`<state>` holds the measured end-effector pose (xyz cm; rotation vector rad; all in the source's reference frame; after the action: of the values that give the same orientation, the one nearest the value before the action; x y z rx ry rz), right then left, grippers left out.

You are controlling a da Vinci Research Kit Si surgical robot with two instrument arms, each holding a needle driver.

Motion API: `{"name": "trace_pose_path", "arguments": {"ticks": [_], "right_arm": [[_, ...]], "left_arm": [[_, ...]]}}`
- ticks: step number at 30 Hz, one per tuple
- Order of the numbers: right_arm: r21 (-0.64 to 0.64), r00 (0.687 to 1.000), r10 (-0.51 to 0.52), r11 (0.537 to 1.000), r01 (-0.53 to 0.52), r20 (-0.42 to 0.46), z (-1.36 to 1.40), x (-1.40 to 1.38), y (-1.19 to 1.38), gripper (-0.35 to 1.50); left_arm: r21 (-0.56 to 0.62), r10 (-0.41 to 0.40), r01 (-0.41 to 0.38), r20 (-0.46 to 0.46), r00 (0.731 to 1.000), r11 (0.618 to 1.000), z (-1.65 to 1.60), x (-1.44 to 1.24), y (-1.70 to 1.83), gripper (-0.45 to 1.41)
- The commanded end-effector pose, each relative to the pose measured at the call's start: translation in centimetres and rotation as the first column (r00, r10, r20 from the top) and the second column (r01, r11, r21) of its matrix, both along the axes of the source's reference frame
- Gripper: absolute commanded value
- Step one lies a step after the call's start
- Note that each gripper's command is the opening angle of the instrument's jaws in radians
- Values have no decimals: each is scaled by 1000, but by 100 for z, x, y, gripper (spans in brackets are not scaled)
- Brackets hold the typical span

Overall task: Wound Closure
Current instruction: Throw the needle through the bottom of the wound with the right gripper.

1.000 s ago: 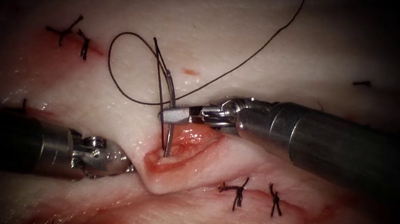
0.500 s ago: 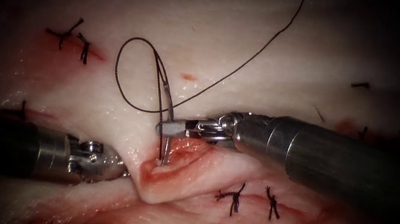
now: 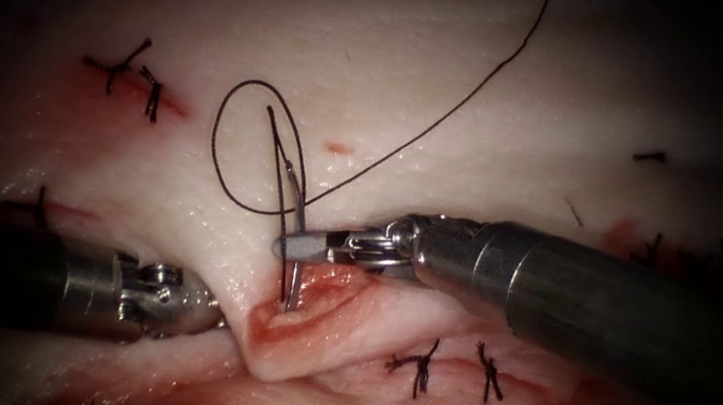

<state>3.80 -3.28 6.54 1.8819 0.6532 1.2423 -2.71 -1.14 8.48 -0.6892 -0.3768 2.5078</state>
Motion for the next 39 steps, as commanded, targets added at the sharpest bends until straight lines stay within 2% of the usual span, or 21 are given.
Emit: {"name": "trace_pose_path", "arguments": {"ticks": [1,8,30,39], "right_arm": [[0,1000,-2,1000,2,-5,-4,9,4,-35],[37,1000,-22,999,23,-9,-9,4,2,-35],[197,994,-97,975,105,-51,-47,17,-37,-35],[275,997,-43,960,60,-66,-60,21,-39,-35]], "left_arm": [[-1,0,0,2,1000,1000,5,-6,2,4],[0,3,-3,0,1000,1000,5,-5,2,5],[-5,2,-2,-2,1000,1000,5,-3,3,5],[-7,1,-1,-3,1000,1000,5,-3,3,5]]}}
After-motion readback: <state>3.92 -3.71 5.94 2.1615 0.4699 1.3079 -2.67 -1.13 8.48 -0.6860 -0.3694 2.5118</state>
